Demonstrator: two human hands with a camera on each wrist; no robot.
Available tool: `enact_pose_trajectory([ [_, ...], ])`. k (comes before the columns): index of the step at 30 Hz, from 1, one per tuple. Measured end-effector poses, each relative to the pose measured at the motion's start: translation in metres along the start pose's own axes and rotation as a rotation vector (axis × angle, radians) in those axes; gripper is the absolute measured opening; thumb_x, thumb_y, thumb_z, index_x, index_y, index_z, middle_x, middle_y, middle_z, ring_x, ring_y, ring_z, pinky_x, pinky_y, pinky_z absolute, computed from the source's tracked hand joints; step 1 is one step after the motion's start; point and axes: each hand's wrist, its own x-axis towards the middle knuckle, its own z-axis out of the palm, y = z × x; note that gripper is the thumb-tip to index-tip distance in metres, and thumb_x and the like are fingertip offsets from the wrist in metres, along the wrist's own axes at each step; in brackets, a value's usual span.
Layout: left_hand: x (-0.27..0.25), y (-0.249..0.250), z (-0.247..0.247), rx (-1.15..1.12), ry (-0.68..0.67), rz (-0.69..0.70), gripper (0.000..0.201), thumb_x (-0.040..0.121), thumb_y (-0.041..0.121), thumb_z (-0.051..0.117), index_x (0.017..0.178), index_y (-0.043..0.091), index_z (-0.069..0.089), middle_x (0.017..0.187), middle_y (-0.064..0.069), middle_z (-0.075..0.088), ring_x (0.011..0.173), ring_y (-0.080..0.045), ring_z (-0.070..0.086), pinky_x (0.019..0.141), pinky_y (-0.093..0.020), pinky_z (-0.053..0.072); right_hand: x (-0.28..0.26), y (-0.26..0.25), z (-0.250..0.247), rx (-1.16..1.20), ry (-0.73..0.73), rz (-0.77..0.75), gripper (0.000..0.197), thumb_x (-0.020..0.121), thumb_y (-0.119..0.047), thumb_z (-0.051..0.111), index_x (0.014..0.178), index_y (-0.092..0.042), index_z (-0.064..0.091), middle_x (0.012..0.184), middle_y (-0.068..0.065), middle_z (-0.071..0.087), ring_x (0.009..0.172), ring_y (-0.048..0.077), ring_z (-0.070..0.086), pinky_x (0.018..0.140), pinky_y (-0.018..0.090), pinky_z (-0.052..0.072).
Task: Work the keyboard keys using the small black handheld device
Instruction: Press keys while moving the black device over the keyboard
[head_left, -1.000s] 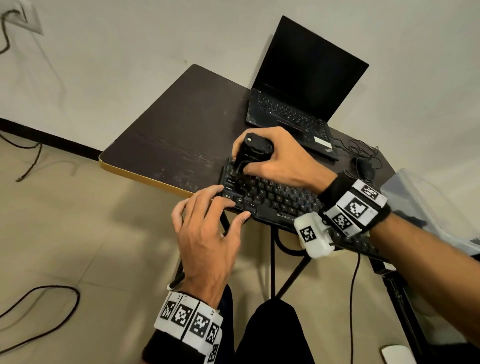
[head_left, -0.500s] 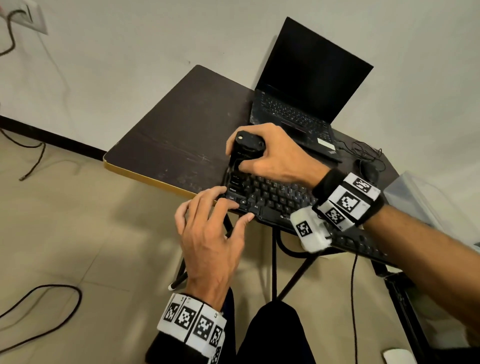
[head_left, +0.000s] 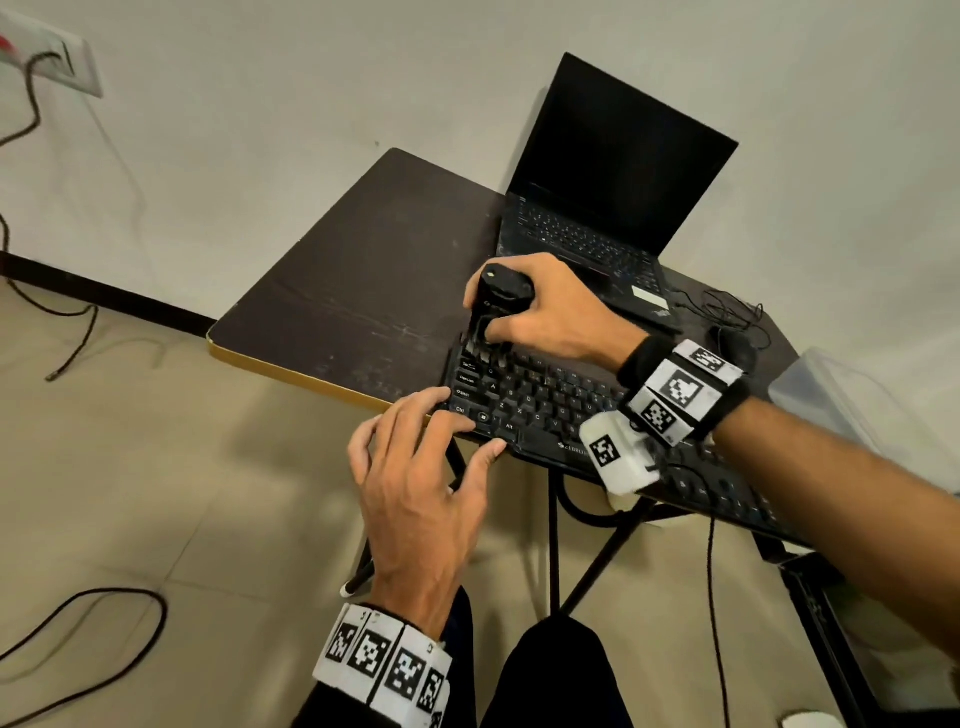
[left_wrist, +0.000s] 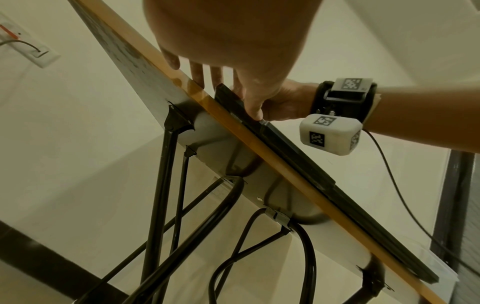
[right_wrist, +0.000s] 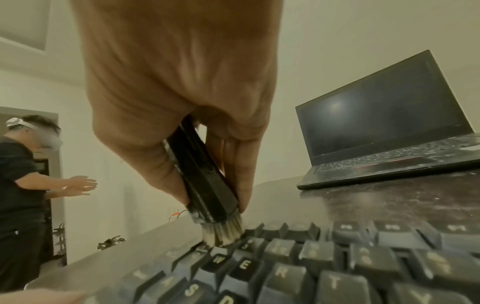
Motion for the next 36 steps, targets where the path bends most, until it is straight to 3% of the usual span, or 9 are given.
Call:
enact_pose_trajectory([
  [6,0.0,-0.001,0.001,0.013,0.011,0.014,0.029,0.083,0.039,0.089,0.099,0.02,0.073,0.129,0.003,0.069,0.122,-0.021,0.065,0.107,-0.047,0.038,0.012,-0.002,-0.003,-0.042,-0.012,0.014,0.026,0.071,-0.011,0.074,0.091,-0.027,0.076,0.088,-0.002,0.078,0.086,0.023,0.074,0.089,0.048,0.062],
  [10,0.002,-0.001,0.002,0.022,0.011,0.022,0.029,0.082,0.038,0.09,0.098,0.02,0.073,0.128,0.003,0.07,0.121,-0.021,0.066,0.107,-0.05,0.04,0.0,-0.003,0.002,0.057,-0.062,-0.02,0.026,0.073,-0.003,0.076,0.095,-0.018,0.076,0.091,0.009,0.076,0.086,0.025,0.073,0.087,0.045,0.061],
  [15,0.002,-0.004,0.0,0.034,0.006,0.032,0.028,0.084,0.039,0.089,0.098,0.021,0.072,0.129,0.005,0.069,0.121,-0.019,0.065,0.107,-0.048,0.04,-0.007,0.015,-0.008,-0.047,0.092,0.087,0.027,0.07,-0.012,0.074,0.086,-0.034,0.075,0.085,-0.008,0.076,0.083,0.022,0.072,0.087,0.048,0.062],
  [19,0.002,-0.003,0.002,0.038,0.003,0.047,0.026,0.087,0.043,0.082,0.098,0.022,0.072,0.129,0.005,0.069,0.121,-0.019,0.065,0.106,-0.049,0.041,-0.048,0.019,-0.008,0.147,-0.019,0.025,0.028,0.078,0.005,0.075,0.098,-0.015,0.075,0.098,0.014,0.076,0.096,0.042,0.072,0.091,0.055,0.061],
  [21,0.001,-0.004,0.003,0.047,0.001,0.048,0.025,0.089,0.041,0.083,0.099,0.022,0.071,0.128,0.005,0.069,0.121,-0.018,0.065,0.106,-0.049,0.041,-0.055,0.027,-0.011,0.167,0.03,0.058,0.028,0.078,0.003,0.076,0.098,-0.017,0.075,0.098,0.012,0.077,0.094,0.037,0.074,0.092,0.058,0.061],
  [24,0.0,-0.005,0.002,0.048,-0.004,0.033,0.028,0.084,0.038,0.086,0.1,0.022,0.069,0.129,0.004,0.068,0.121,-0.019,0.064,0.104,-0.051,0.042,-0.058,0.029,-0.013,0.089,0.127,0.085,0.03,0.075,-0.003,0.076,0.091,-0.028,0.075,0.091,-0.003,0.076,0.087,0.024,0.073,0.088,0.053,0.061],
  [28,0.0,-0.005,0.001,0.04,-0.016,0.057,0.026,0.091,0.045,0.077,0.101,0.023,0.068,0.131,0.005,0.067,0.123,-0.018,0.063,0.105,-0.053,0.041,-0.073,0.015,-0.002,0.123,0.024,0.02,0.03,0.076,-0.004,0.075,0.092,-0.03,0.074,0.091,-0.001,0.078,0.09,0.028,0.075,0.085,0.043,0.062],
  [31,0.0,-0.005,0.0,0.035,-0.026,0.052,0.027,0.089,0.048,0.074,0.101,0.025,0.068,0.132,0.007,0.066,0.124,-0.018,0.063,0.105,-0.054,0.041,-0.075,0.024,-0.013,0.016,0.152,0.103,0.029,0.074,-0.008,0.074,0.091,-0.032,0.074,0.087,-0.006,0.077,0.08,0.018,0.071,0.077,0.037,0.058],
  [36,0.001,-0.006,0.003,0.039,-0.024,0.064,0.027,0.086,0.046,0.076,0.1,0.025,0.068,0.132,0.007,0.066,0.122,-0.019,0.064,0.103,-0.055,0.042,-0.092,0.014,-0.012,0.078,0.047,0.066,0.03,0.079,-0.006,0.076,0.095,-0.031,0.074,0.092,-0.003,0.077,0.083,0.024,0.073,0.078,0.043,0.061],
])
